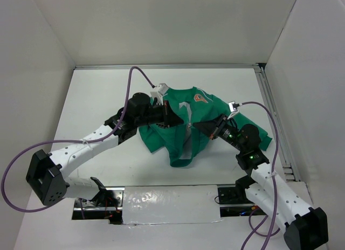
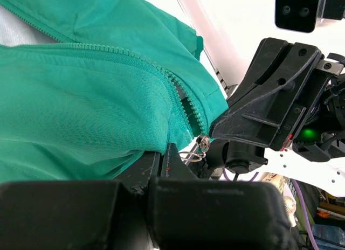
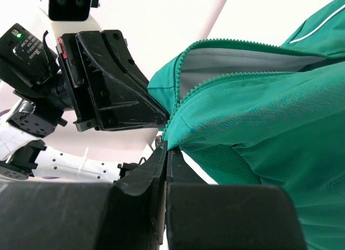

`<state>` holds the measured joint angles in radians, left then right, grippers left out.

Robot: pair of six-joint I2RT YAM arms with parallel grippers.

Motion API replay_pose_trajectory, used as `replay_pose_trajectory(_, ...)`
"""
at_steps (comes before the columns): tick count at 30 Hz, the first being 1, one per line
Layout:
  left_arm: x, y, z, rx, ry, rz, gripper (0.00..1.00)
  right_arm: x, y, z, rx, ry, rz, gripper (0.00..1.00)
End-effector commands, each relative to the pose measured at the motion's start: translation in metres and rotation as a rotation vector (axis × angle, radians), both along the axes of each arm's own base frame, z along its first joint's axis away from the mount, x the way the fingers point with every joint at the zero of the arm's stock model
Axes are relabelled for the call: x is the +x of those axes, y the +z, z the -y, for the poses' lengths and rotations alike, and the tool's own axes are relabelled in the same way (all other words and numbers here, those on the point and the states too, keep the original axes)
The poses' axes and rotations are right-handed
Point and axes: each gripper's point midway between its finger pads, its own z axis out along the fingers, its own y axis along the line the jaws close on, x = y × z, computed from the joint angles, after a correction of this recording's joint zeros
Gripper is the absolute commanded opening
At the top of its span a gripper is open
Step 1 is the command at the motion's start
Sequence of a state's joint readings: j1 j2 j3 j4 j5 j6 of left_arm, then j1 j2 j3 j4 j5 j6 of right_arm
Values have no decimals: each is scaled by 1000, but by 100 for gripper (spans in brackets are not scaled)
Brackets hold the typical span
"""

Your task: Zip up the jacket

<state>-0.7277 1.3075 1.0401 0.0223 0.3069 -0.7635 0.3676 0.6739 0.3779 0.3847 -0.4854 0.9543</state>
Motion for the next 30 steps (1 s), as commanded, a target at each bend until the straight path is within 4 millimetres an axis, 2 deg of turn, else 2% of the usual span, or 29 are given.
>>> replay_pose_trajectory(1, 3, 13, 1, -35, -1, 58, 0, 0, 36, 1, 50, 0, 106, 0)
replay_pose_trajectory(6, 0, 17, 2, -51, -16, 63, 0, 6, 31, 0, 11, -9, 81, 0)
replay_pose_trajectory(18, 0, 28, -6, -66, 28, 73, 0, 1, 10, 3, -35, -12, 34, 0)
replay_pose_trajectory(30, -1, 24, -3, -62, 11, 57, 0, 0, 32, 1, 25, 2, 96, 0)
